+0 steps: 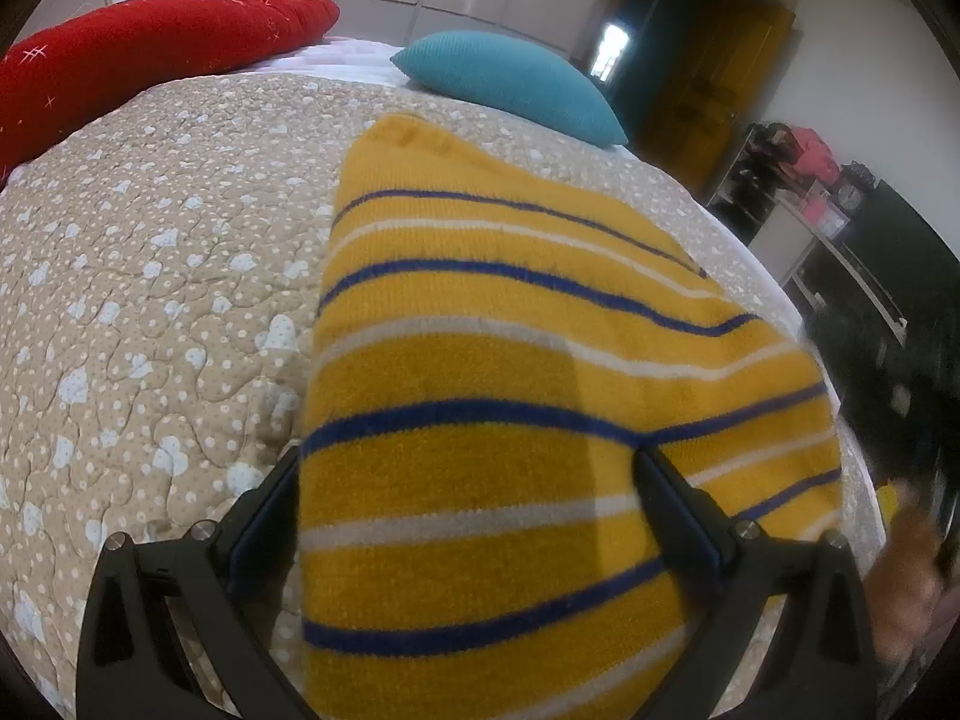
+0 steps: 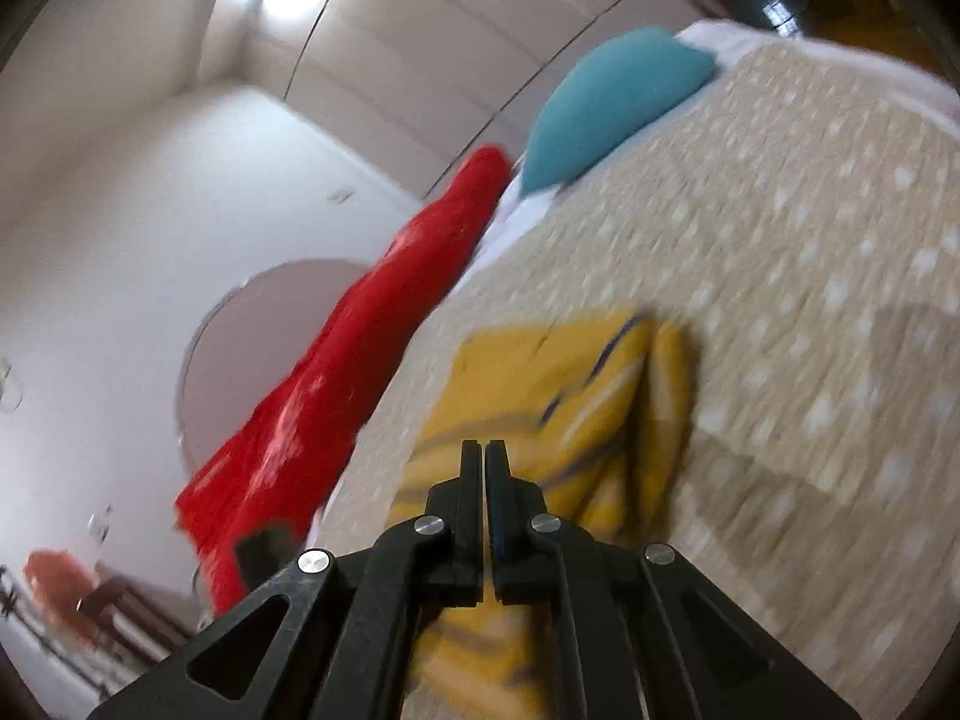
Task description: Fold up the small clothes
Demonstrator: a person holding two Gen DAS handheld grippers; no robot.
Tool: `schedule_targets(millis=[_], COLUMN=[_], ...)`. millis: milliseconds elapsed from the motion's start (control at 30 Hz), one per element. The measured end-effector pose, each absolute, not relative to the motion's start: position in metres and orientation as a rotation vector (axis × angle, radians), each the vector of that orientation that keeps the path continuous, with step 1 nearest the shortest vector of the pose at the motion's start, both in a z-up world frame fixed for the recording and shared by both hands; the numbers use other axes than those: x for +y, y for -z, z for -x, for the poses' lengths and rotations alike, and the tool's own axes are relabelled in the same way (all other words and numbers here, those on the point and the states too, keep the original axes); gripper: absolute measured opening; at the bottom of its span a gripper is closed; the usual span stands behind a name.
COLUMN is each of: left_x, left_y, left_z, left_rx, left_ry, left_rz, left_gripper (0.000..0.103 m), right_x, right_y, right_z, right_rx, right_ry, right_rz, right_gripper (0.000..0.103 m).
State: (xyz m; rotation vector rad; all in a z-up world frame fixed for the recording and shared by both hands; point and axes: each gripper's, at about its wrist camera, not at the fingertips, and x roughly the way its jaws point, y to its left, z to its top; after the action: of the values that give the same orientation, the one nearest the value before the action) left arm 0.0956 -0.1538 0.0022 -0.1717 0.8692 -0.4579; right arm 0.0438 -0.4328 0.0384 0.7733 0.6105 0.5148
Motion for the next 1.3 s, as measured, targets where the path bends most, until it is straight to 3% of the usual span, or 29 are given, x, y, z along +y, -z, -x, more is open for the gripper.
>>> schedule_targets(millis=[100,200,467,567,633,733,1033,1300], left_x=[-0.153,-0.152,-0.144,-0.139,-0.136,-0.13,-0.129,-0.148], left_y=[-0.004,-0.011,-0.068,-0.086,-0.096,-0.107,-0.117,-0.098], left_z=[-0.094,-0.091,-0.022,0.003,0.019,0.037,0.057,0.053], left_rx=[0.871,0.9,0.707,0.634,0.601,0.562,0.477,0.608], left_ry=[0.455,0.428,0.252,0.203,0.168,0.116,0.085,0.151], left_rz=[0.174,0.158,-0.01,-0.024,-0.042,-0.045,-0.057,-0.125], left_gripper=[0.103,0.103,0.103,0.103,0.103,0.103,0.103,0.103], right_x=[-0.422,-0.447,-0.426,-0.387,-0.368,-0.365,-0.387,-0.374], right_y=[0.0,0.015,-0.034,-0.051,-0.045,-0.026,-0.043,-0.04], right_z=[-0.043,-0.03,0.023,0.024,0.017,0.01,0.065,0.06], right_rx=[0.728,0.724,0.612,0.609,0.662,0.783,0.7,0.719], right_ry=[-0.445,-0.25,-0.155,-0.229,-0.221,-0.028,0.062,0.081], right_rz=[-0.817,-0.911,-0.732,-0.637,-0.585,-0.503,-0.508,-0.431], right_gripper=[0.001,0.003,0.012,0.031,0.049,0.054,0.062,0.064])
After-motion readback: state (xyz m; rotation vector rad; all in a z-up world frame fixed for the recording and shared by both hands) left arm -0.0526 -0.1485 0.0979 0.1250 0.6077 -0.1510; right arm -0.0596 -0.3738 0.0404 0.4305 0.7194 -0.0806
